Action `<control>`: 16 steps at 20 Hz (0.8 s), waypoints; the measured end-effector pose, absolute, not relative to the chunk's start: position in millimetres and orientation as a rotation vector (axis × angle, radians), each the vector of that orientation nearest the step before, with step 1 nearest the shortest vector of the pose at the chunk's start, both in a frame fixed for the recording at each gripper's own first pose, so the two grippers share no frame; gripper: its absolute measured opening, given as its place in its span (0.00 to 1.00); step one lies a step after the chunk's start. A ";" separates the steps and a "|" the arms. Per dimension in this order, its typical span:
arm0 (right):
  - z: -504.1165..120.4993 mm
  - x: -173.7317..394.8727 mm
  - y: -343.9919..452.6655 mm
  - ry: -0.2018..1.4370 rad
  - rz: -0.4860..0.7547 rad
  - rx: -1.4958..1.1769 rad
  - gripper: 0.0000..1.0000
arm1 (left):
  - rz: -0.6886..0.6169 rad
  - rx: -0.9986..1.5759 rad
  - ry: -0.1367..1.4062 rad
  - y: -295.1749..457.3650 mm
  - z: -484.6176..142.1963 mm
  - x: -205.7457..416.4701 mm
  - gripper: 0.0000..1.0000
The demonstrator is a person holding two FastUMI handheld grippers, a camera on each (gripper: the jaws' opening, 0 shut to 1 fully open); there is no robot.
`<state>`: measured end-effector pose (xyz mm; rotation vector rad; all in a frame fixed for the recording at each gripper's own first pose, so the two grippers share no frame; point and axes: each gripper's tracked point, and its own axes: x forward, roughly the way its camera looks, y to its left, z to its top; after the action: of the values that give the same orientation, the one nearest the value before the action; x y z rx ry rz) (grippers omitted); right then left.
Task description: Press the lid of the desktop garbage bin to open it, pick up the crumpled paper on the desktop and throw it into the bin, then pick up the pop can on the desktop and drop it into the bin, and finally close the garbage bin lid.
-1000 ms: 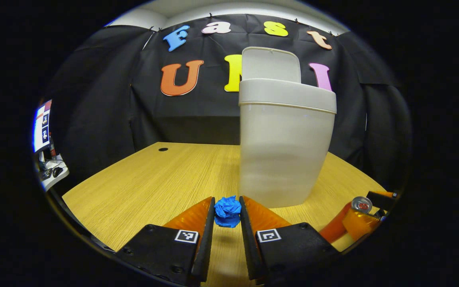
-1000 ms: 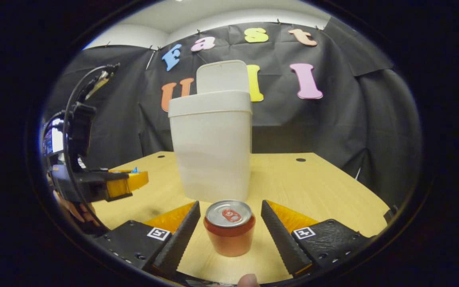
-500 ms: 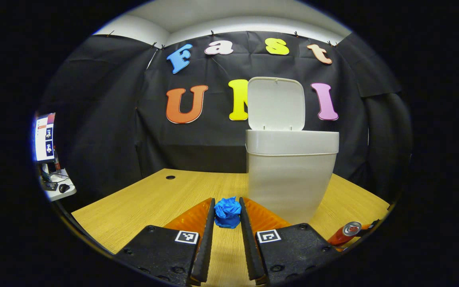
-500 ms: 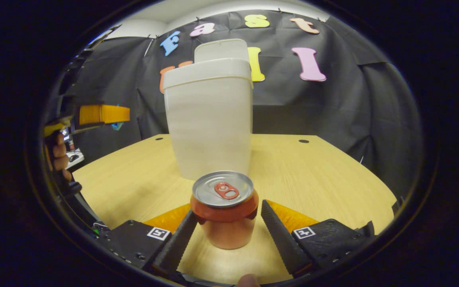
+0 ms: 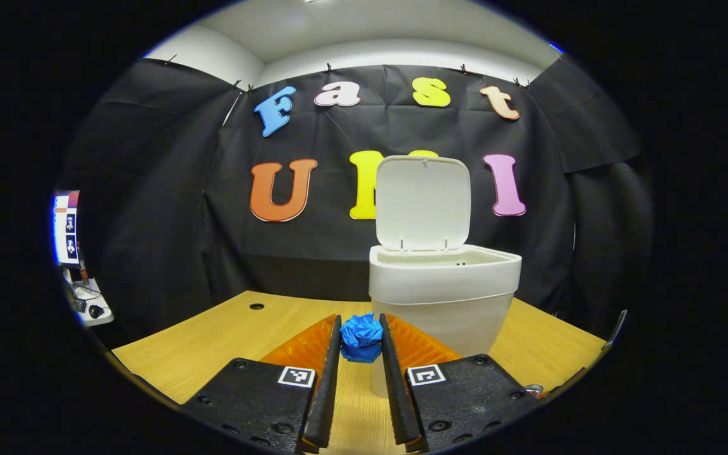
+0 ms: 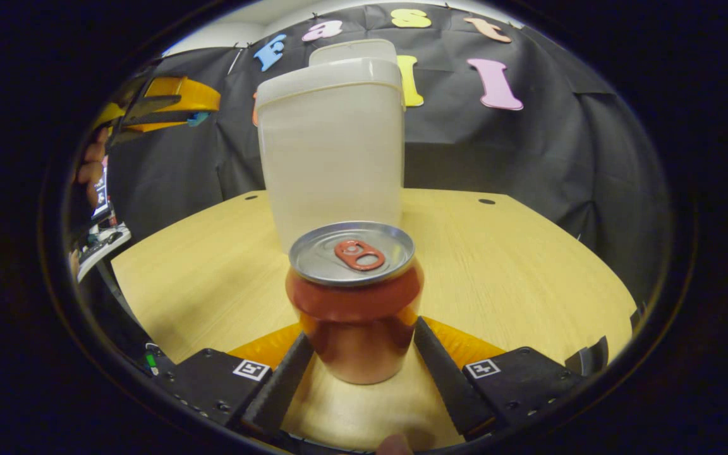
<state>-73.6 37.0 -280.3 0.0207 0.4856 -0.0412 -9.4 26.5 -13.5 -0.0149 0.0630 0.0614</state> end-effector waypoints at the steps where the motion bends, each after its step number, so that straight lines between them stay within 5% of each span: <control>1: -281.1 -72.8 36.5 0.488 -0.041 0.027 0.96 | 0.055 -0.016 0.054 22.7 -9.0 -7.9 0.39; 16: -237.4 -68.3 32.4 0.369 0.025 0.039 0.82 | -0.094 -0.027 0.011 -20.8 48.9 40.3 0.39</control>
<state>-68.3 32.4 -237.4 0.0393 0.3693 0.0252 40.3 -20.8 48.9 -0.0268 0.0111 -0.0941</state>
